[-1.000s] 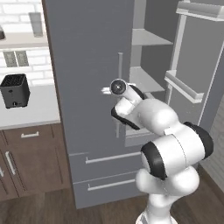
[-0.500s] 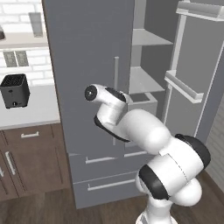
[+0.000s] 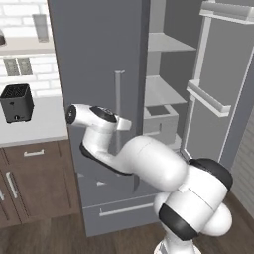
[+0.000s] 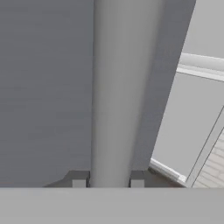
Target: Take the strawberry from the fridge and place it on top of the pancake, located on the dining counter.
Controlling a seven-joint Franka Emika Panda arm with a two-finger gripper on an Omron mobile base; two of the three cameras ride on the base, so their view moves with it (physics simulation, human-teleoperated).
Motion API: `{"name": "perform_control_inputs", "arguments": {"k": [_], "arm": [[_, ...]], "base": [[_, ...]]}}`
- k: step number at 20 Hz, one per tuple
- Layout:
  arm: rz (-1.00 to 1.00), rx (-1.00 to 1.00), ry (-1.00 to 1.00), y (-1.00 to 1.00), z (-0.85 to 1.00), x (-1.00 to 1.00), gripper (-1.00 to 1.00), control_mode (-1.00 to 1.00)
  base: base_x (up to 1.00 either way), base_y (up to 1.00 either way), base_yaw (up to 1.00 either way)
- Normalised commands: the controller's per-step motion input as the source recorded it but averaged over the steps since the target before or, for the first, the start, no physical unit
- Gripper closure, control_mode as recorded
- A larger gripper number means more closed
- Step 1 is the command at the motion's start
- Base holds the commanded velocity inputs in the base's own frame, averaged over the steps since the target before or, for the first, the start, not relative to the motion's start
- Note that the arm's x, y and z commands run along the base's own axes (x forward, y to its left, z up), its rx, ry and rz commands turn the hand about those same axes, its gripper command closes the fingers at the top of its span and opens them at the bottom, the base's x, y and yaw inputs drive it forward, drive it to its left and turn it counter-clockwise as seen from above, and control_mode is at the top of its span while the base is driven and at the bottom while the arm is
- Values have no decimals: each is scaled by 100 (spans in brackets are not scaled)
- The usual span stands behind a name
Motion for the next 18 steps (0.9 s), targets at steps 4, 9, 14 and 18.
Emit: {"name": "perform_control_inputs", "arguments": {"k": [4,9,14,18], "arm": [[0,0,0,0,0,-18,100,-100],[2,0,-1,19,-5,-25,-100,-100],[1,0,-4,33,-7,-36,-100,-100],[2,0,-1,26,-2,-26,-100,-100]], "base": [[0,0,0],[0,0,0],[0,0,0],[0,0,0]]}}
